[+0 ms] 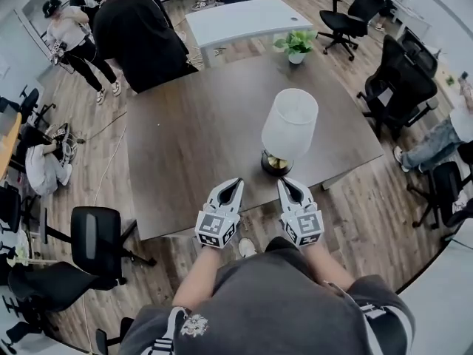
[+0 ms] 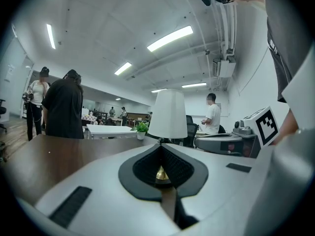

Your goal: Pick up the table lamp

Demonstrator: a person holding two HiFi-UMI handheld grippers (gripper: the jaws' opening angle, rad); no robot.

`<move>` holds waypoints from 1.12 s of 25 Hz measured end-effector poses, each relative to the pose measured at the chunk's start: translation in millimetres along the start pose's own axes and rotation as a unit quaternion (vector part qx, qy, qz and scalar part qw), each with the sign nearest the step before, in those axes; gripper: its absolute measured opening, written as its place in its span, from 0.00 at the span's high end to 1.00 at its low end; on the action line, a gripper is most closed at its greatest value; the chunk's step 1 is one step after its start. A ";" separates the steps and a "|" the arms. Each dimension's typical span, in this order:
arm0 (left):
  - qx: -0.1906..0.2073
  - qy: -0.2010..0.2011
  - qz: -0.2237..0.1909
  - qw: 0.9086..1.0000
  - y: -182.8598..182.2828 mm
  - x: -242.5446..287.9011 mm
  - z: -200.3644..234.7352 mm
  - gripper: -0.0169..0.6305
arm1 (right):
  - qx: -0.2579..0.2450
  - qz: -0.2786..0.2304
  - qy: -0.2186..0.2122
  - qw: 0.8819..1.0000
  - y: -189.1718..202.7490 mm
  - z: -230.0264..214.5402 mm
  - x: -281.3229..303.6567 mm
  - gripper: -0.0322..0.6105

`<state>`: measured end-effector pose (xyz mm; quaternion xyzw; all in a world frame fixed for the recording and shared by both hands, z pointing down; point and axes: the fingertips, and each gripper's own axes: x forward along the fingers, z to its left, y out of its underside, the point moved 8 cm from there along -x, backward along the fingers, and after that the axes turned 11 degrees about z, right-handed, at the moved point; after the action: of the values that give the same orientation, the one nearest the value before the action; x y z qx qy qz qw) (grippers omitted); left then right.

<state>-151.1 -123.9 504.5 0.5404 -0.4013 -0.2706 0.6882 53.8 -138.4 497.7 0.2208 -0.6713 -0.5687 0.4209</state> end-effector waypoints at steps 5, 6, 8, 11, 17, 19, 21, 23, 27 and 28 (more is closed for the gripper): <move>-0.007 0.013 0.006 1.000 6.6 12.9 11.4 0.96 | -0.003 0.014 0.021 1.000 8.3 -6.7 14.4 0.91; -0.008 0.014 0.006 1.000 8.0 14.9 13.2 0.96 | -0.006 0.015 0.023 1.000 9.7 -8.0 17.9 0.91; -0.011 0.016 0.008 1.000 11.4 19.7 17.1 0.96 | -0.010 0.018 0.029 0.999 12.7 -11.2 24.7 0.91; -0.008 0.015 0.010 1.000 16.3 30.6 24.0 0.96 | -0.012 0.024 0.035 0.999 20.8 -17.6 35.1 0.91; 0.000 0.011 0.017 1.000 28.1 59.0 35.5 0.96 | 0.002 0.030 0.052 0.998 43.7 -33.1 54.3 0.90; -0.004 0.005 0.020 1.000 33.0 70.5 38.6 0.96 | 0.002 0.031 0.058 0.998 51.3 -40.3 63.4 0.90; -0.012 0.000 0.018 1.000 36.4 83.7 41.6 0.96 | 0.004 0.031 0.064 0.997 58.8 -48.1 74.7 0.90; -0.013 -0.001 0.017 1.000 39.2 96.8 42.5 0.96 | 0.005 0.033 0.065 0.997 66.1 -54.5 87.0 0.86; -0.013 -0.003 0.020 1.000 44.9 114.6 46.1 0.96 | 0.004 0.042 0.077 0.996 78.5 -66.9 108.3 0.78; -0.014 -0.005 0.021 1.000 46.0 117.8 48.6 0.96 | 0.008 0.045 0.082 0.996 81.0 -71.2 113.2 0.76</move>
<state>-132.3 -232.1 583.8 0.5208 -0.4124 -0.2642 0.6992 64.6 -246.5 610.1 0.2394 -0.6481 -0.5241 0.4980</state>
